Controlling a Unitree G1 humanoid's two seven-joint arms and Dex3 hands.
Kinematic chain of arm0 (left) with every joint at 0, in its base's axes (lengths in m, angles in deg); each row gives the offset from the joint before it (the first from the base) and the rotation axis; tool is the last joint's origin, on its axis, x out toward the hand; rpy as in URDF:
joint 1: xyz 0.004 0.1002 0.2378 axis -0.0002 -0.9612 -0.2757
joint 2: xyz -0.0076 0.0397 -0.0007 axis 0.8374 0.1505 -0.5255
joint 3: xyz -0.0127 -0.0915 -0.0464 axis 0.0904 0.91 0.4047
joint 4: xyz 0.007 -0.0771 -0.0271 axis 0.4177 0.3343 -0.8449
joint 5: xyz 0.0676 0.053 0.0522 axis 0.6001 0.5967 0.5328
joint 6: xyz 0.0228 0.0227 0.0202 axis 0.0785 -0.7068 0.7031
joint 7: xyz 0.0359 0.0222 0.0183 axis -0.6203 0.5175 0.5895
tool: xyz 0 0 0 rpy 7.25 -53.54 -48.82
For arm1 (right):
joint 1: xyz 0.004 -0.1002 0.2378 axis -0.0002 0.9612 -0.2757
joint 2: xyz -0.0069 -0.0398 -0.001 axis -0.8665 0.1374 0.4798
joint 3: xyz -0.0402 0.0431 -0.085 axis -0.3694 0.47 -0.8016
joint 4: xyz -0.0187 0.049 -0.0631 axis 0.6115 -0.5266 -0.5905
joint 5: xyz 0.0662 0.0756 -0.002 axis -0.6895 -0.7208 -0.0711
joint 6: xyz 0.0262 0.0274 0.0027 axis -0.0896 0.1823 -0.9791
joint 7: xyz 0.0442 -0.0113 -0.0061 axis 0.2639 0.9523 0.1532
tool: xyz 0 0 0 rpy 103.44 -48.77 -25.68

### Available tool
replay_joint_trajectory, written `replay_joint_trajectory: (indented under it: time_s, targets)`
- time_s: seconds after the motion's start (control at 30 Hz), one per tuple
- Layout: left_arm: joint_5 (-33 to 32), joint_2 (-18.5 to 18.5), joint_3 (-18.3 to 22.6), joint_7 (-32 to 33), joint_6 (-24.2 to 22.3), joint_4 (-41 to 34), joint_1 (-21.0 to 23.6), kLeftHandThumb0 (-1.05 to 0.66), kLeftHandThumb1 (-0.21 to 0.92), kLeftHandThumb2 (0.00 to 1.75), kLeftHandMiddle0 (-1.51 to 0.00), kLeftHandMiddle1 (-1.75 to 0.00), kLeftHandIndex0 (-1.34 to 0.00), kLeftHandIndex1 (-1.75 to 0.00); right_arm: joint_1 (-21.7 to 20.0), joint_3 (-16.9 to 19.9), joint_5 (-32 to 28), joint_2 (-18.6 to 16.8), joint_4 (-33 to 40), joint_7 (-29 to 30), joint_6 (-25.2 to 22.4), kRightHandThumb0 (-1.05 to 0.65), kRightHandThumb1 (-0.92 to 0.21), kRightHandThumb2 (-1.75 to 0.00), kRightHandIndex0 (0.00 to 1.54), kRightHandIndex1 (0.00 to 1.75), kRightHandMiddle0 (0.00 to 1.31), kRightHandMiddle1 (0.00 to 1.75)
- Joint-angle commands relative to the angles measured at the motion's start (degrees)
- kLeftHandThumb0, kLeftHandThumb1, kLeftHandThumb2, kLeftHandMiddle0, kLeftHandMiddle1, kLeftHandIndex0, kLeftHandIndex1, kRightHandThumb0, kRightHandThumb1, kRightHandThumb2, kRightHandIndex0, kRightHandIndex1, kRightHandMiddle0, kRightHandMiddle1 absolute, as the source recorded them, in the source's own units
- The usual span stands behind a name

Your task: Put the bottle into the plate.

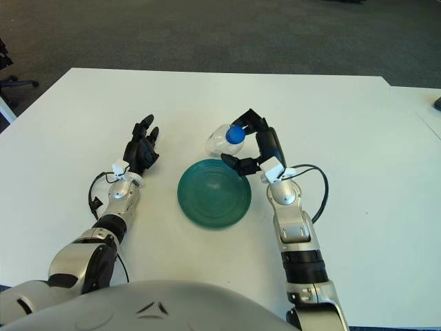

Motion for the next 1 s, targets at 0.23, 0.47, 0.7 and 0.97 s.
replay_joint_trajectory:
  time_s: [0.23, 0.47, 0.7, 0.97]
  targets:
    - [-3.0, -3.0, 2.0, -3.2, -0.1, 6.2, -9.0, -1.05, 0.92, 1.06, -0.32, -0.01, 0.00, -0.64, 1.7, -0.4, -0.1, 1.7, 2.2, -3.1, -3.4, -0.13, -0.29, -1.27, 1.26, 1.75, 0.98, 1.75]
    - [-2.9, -3.1, 2.5, -4.1, -0.3, 6.0, -8.9, -1.04, 0.92, 1.06, -0.32, 0.00, 0.00, -0.65, 5.9, -0.6, -1.0, 2.0, 7.5, -5.0, -4.3, -0.14, -0.30, -1.26, 1.26, 1.75, 0.97, 1.75]
    - [-2.3, -3.4, 2.8, -3.0, -0.3, 5.9, -9.0, -1.04, 0.92, 1.05, -0.32, 0.00, 0.00, -0.66, 8.7, -0.2, -0.9, 3.4, 9.1, -6.5, -3.1, -0.13, -0.30, -1.26, 1.25, 1.75, 0.97, 1.75]
    - [-1.0, -3.3, 2.2, -1.3, -0.4, 5.9, -8.9, -1.04, 0.92, 1.05, -0.31, 0.00, 0.00, -0.65, 10.8, 0.2, -0.6, 3.6, 5.7, -4.7, 5.5, -0.12, -0.29, -1.28, 1.27, 1.75, 0.98, 1.75]
